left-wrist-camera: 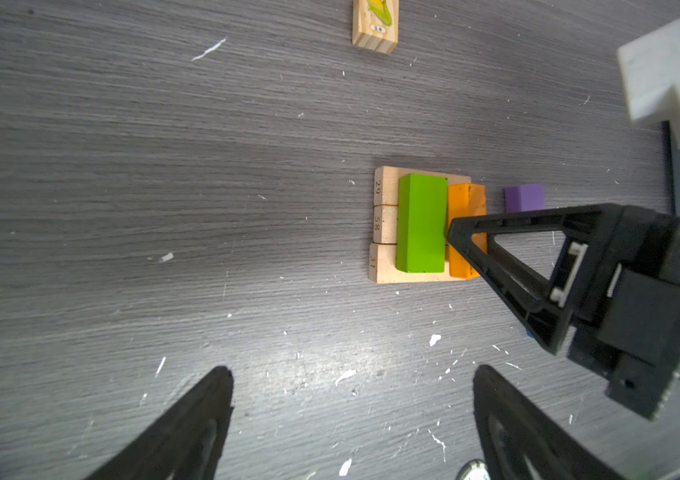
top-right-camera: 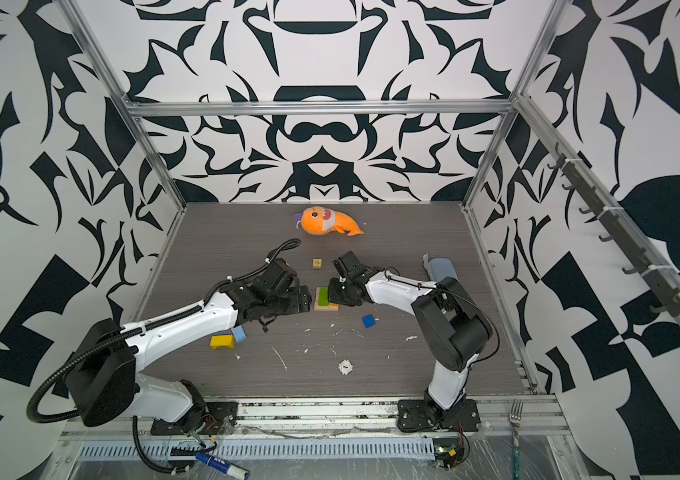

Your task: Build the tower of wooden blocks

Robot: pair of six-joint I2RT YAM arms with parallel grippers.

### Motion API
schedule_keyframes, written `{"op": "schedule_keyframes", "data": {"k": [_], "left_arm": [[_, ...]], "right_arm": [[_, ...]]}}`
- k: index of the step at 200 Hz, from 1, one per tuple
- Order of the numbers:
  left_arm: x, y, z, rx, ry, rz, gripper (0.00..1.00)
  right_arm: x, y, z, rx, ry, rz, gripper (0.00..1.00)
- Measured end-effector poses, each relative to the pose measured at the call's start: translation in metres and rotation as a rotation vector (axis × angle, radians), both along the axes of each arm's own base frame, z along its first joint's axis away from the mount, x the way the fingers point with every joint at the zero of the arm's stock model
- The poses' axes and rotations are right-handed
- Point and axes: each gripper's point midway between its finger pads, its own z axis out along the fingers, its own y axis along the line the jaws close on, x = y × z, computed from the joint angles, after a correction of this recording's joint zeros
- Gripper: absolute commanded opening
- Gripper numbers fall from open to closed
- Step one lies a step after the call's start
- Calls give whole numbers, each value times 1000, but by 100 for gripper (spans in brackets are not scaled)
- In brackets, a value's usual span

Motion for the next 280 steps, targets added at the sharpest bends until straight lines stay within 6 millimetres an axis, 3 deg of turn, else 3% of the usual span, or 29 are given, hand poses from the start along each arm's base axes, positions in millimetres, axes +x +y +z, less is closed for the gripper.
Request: {"op": "schedule_keyframes", "data": {"k": [132,153,210,280], "left_arm": [[1,-1,-2,6,6,-5,94],[6,0,-4,26,12,0,94],[23,13,-17,87,55,29,95],[27,13,-38,108,116,-18,98]], "right_arm": [[-1,-1,0,-6,5,0,41],[-1,-4,8,-9,-13,-6,43],[4,-7,45,15,-110,-3,59],[-9,-33,31,-29,-80,-20,80]]}}
